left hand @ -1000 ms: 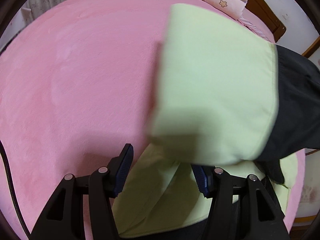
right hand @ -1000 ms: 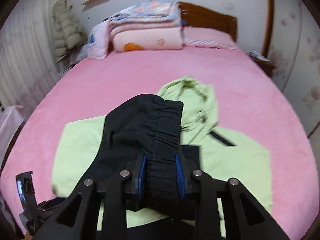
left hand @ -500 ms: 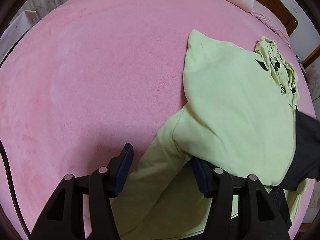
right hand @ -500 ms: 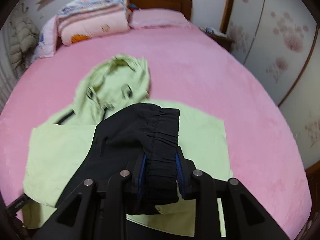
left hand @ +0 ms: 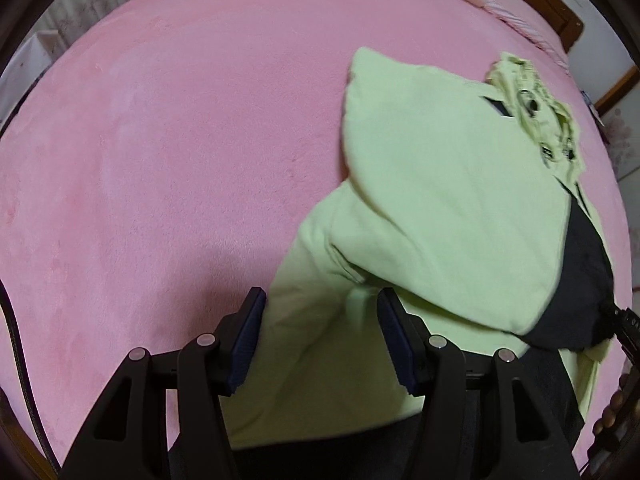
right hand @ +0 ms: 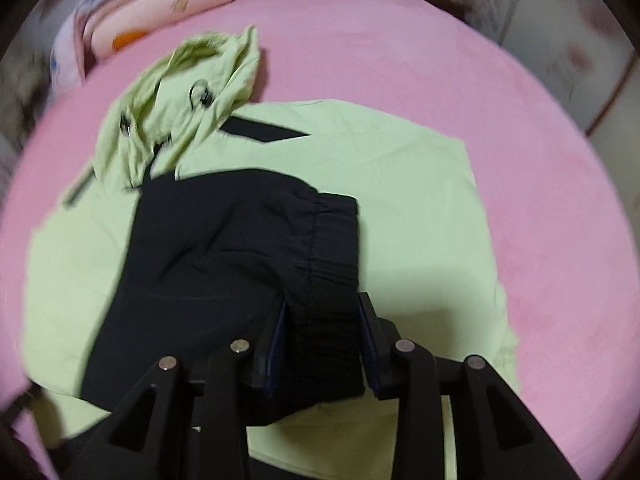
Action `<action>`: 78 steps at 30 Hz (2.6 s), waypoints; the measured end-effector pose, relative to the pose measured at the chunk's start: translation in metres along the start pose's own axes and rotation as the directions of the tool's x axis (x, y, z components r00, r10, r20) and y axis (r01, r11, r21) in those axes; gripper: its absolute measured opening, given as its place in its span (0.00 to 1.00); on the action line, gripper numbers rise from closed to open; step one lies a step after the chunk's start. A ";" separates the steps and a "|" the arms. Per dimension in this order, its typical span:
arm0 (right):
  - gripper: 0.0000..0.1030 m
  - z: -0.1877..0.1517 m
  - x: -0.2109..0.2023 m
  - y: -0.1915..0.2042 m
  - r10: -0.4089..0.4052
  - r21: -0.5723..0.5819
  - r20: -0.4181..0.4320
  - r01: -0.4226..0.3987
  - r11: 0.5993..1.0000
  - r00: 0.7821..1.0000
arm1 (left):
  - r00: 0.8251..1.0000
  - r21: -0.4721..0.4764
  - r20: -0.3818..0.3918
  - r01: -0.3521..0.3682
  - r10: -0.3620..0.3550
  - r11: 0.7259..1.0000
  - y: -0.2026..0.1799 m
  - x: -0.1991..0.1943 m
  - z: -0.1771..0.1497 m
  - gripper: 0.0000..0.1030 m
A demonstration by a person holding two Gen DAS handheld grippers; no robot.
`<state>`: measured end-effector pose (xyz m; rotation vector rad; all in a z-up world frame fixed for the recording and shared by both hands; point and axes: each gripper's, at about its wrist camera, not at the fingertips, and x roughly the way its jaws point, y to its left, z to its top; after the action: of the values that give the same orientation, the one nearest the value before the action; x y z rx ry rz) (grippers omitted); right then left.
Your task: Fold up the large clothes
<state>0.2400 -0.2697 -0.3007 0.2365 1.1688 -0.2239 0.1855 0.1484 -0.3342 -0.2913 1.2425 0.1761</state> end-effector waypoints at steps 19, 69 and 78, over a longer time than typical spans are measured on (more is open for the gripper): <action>0.37 -0.002 -0.030 0.046 0.073 -0.188 0.136 -0.046 0.981 0.988 | 0.983 0.236 0.160 0.053 -0.092 0.970 -0.119 0.005 0.076 0.61; 0.03 -0.024 -0.153 -0.014 0.115 -0.155 0.234 -0.079 0.985 0.965 | 0.963 0.267 0.200 0.122 -0.178 0.956 -0.116 -0.130 0.020 0.63; 0.03 -0.040 -0.196 -0.021 0.177 -0.202 0.266 -0.125 0.971 0.948 | 0.951 0.241 0.265 0.096 -0.161 0.966 -0.090 -0.179 -0.010 0.63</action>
<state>0.1256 -0.2683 -0.1357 0.1259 0.8755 -0.0121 0.1466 0.0645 -0.1567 -0.1429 0.9447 -0.0375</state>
